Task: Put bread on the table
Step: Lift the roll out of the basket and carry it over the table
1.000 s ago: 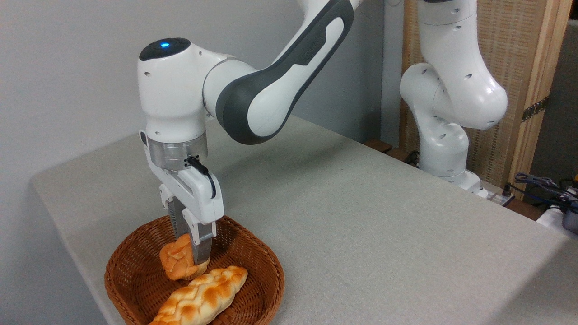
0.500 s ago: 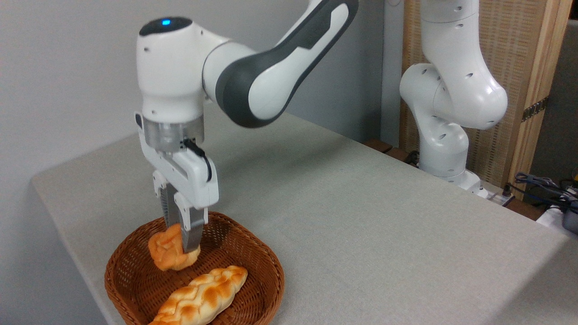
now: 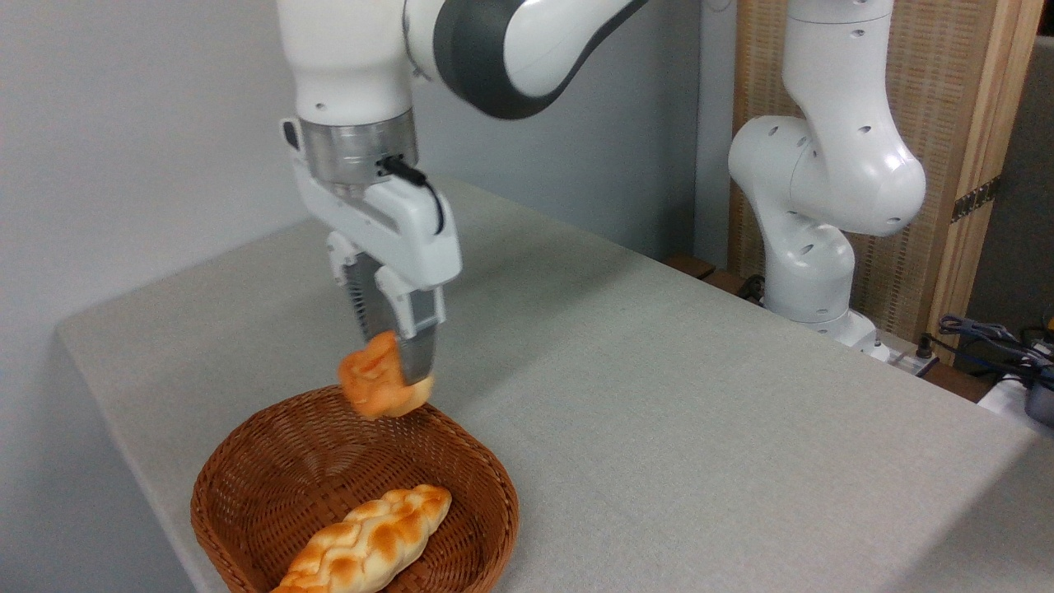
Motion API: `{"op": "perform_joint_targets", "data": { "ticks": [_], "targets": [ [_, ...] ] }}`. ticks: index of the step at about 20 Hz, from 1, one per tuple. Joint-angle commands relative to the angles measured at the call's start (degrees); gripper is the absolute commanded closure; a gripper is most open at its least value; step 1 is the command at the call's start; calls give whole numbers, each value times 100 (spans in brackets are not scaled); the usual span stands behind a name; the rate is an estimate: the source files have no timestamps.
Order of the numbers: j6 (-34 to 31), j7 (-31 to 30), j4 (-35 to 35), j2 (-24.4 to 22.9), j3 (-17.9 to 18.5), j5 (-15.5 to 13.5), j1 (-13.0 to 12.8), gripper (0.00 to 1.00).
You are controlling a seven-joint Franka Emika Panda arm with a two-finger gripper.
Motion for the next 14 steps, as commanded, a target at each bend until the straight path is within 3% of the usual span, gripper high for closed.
{"op": "perform_joint_targets", "data": {
  "ticks": [1,6,7,8,9,14],
  "targets": [
    [-492,39,-410,-342,70,-82,-23,41],
    [-510,66,-1175,-536,-9,-73,-163,40],
    [-484,66,-1281,-519,0,-73,-268,35],
    [-467,66,-1308,-484,0,-73,-304,10],
    [-466,66,-1308,-457,-9,-81,-305,0],
    [-466,66,-1291,-247,-9,-73,-471,0]
  ]
}}
